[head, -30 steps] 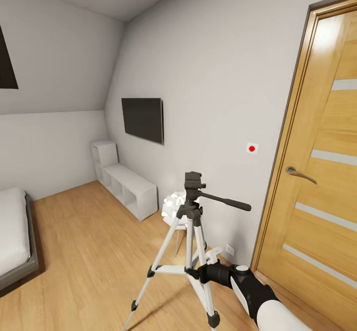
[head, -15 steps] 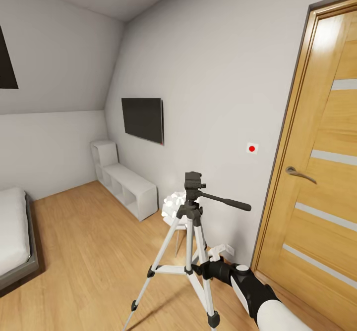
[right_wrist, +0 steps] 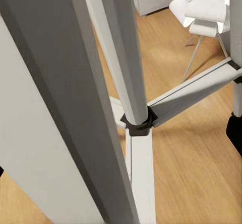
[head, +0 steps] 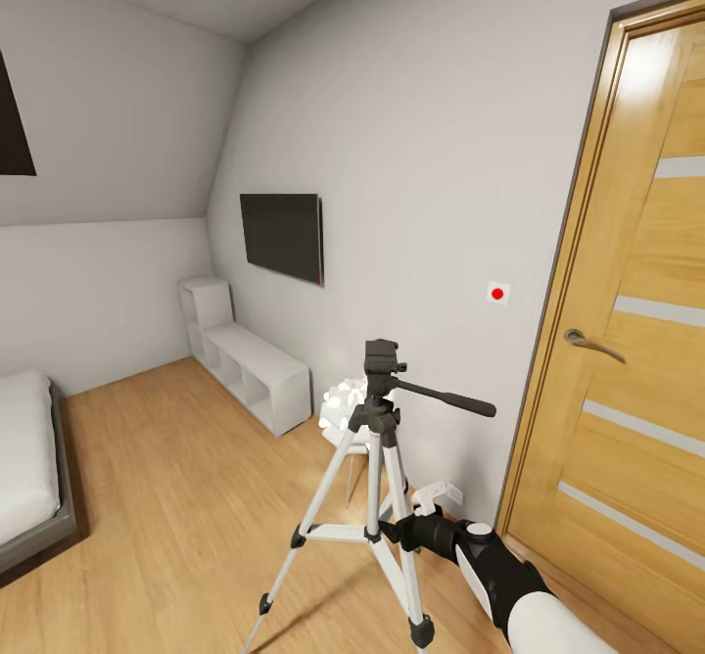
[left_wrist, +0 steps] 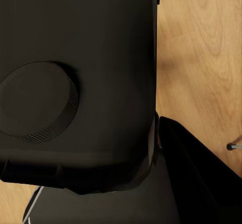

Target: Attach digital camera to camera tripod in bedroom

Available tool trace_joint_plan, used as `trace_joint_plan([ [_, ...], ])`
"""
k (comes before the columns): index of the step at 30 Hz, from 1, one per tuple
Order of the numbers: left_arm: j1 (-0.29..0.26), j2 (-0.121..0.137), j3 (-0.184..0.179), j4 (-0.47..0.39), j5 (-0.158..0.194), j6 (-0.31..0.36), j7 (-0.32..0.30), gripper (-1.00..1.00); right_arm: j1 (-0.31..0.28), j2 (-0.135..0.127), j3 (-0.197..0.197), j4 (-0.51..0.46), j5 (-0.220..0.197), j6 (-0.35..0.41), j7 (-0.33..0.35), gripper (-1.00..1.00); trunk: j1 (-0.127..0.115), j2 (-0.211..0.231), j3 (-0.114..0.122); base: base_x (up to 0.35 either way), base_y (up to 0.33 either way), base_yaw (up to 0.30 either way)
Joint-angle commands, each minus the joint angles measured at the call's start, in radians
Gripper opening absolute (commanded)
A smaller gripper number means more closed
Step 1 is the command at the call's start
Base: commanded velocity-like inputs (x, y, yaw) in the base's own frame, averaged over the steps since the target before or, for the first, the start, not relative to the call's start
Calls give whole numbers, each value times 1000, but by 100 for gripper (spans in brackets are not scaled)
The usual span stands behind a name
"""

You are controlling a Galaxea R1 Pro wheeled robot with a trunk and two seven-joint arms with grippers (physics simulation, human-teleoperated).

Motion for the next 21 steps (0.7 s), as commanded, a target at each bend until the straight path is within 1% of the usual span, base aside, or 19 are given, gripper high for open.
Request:
trace_joint_plan([
  [1,0,0,-9,-1,6,-1,2,-100,0,1,-8,-2,6,6,7,100,0,-1,0,0,0,0],
  [21,0,0,-10,0,6,-2,2,-100,0,1,-9,-2,6,6,7,100,0,-1,0,0,0,0],
])
